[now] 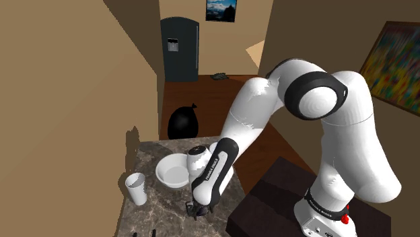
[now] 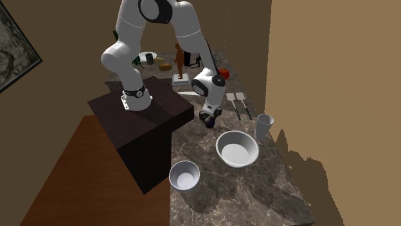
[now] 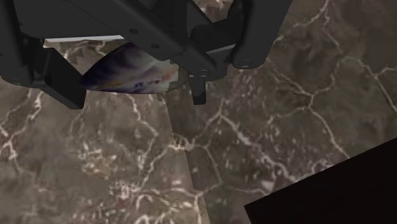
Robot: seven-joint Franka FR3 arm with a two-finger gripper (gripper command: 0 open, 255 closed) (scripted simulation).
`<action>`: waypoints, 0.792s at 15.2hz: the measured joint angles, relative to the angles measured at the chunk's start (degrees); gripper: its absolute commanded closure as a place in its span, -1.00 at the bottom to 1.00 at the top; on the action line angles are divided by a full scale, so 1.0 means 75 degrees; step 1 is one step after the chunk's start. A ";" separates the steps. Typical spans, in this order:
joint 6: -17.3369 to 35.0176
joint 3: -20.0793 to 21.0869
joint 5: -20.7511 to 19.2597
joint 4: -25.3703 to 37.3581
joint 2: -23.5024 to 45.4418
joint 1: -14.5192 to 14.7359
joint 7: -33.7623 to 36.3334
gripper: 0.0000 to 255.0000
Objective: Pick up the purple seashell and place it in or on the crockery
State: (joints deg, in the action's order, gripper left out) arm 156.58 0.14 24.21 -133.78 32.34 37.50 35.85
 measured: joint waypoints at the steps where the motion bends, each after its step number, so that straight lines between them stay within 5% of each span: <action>1: -0.0080 -0.0032 -0.0032 -0.0047 -0.0128 0.0035 0.0048 1.00; 8: -0.0625 -0.0258 -0.0290 -0.0309 -0.0937 0.0195 0.0315 1.00; 9: -0.0625 -0.0259 -0.0290 -0.0308 -0.0940 0.0194 0.0316 -1.00; 12: -0.0361 -0.0477 -0.0428 -0.0219 -0.0761 0.0316 0.0594 -1.00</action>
State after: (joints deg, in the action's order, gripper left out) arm 153.87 -3.44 21.00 -135.43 26.63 39.87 40.30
